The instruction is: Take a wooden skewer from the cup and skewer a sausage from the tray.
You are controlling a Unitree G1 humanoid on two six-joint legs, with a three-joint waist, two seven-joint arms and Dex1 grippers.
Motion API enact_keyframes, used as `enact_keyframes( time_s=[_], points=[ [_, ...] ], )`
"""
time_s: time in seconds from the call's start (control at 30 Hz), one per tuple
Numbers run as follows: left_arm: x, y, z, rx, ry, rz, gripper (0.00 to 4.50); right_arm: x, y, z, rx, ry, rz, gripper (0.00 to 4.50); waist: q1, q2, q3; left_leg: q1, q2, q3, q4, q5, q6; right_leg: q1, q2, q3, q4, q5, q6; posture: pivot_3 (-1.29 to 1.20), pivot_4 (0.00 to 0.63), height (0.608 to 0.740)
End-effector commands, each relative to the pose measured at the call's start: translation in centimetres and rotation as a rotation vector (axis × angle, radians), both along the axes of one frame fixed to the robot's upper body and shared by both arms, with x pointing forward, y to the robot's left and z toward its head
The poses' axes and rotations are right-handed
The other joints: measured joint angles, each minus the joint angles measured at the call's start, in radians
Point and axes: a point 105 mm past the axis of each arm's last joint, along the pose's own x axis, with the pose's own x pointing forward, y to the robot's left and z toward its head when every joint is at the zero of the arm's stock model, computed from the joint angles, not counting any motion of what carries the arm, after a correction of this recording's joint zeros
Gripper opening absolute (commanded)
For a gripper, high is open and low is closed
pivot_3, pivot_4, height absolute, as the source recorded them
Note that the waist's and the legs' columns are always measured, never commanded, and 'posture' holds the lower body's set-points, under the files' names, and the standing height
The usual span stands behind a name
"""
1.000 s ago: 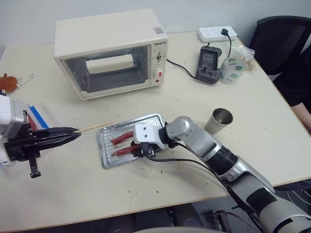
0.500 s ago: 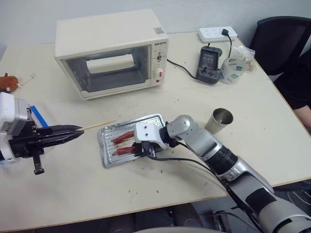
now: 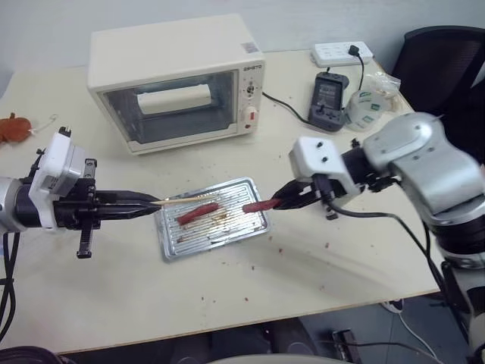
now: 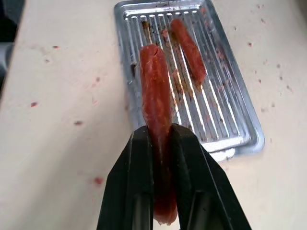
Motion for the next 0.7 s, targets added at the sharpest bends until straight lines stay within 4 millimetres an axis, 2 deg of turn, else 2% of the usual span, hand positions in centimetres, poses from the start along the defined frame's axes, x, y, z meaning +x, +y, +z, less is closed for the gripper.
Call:
enact_keyframes(
  time_s=[0.03, 0.3, 0.57, 0.7],
  points=[
    [0.5, -0.8, 0.3, 0.003, -0.026, -0.057, 0.00, -0.6, 0.1, 2.3, 0.040, -0.057, -0.018, 0.23, -0.002, 0.000, 0.000, 0.000, 0.000, 0.000, 0.000, 0.000, 0.000, 0.000, 0.000, 0.000, 0.001, 0.000, 0.000, 0.00, 0.150, 0.740],
    [1.2, -2.4, 0.2, -0.013, -0.039, -0.128, 0.00, -0.6, 0.3, 3.2, 0.078, -0.094, -0.056, 0.23, 0.000, 0.000, 0.000, -0.001, 0.000, 0.000, 0.000, 0.000, 0.000, -0.001, 0.000, 0.001, 0.000, 0.000, 0.000, 0.00, 0.150, 0.740],
    [1.9, -1.7, 0.5, -0.004, -0.057, -0.104, 0.00, -1.5, -0.1, 3.3, 0.079, -0.096, -0.068, 0.23, 0.002, 0.000, 0.000, -0.001, 0.000, 0.000, 0.001, 0.000, 0.000, -0.001, 0.000, 0.001, 0.001, 0.000, 0.000, 0.00, 0.150, 0.740],
    [1.9, -1.9, 0.7, -0.005, -0.068, -0.114, 0.00, -1.8, -0.3, 3.4, 0.086, -0.095, -0.073, 0.23, 0.007, 0.000, 0.000, -0.001, 0.000, 0.000, 0.001, 0.000, 0.000, -0.001, 0.000, 0.001, 0.001, 0.000, 0.000, 0.00, 0.150, 0.740]
  ],
)
